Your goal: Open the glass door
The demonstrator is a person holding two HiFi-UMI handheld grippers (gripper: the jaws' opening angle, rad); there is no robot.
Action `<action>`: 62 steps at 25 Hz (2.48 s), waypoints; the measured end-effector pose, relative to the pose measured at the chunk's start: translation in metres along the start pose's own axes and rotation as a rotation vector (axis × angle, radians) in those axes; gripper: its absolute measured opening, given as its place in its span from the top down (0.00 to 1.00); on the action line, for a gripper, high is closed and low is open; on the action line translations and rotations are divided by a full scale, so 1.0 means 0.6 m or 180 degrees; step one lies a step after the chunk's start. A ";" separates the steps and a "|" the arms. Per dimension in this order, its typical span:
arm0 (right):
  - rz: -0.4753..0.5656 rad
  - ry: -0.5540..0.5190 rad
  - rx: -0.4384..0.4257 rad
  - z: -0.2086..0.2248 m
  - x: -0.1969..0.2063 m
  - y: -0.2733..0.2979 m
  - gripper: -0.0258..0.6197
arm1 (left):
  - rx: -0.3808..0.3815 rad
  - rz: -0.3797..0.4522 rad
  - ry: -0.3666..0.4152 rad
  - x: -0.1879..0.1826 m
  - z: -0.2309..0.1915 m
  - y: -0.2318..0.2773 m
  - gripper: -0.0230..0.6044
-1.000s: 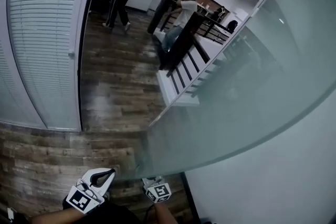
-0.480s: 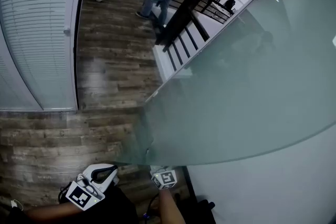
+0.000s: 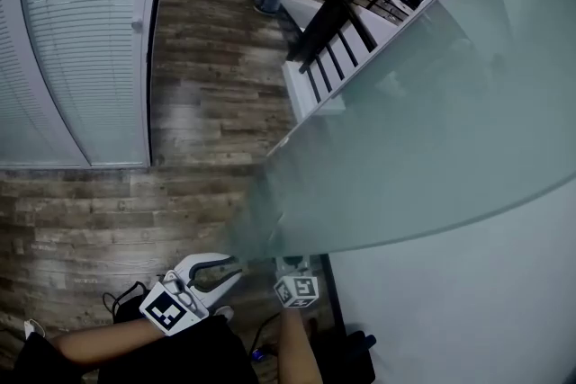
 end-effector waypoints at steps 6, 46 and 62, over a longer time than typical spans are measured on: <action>0.0148 0.0167 0.0220 0.003 -0.004 -0.074 0.77 | 0.0060 -0.0003 0.0264 0.013 0.045 0.093 0.73; 0.0079 0.0060 0.0604 -0.064 -0.027 -0.165 0.74 | -0.0234 -0.0128 0.0466 0.044 0.183 0.261 0.83; 0.0084 0.0062 0.1109 0.004 -0.024 -0.203 0.84 | -0.0048 -0.0004 0.0453 0.040 0.198 0.275 0.92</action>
Point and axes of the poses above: the fingertips, and each gripper's own axes: y forward along the fingers, z to its right, x out of its underside, the point moved 10 cm from there along -y, backward along the fingers, and after that the axes turned 4 degrees about -x, right-handed, at the moved point
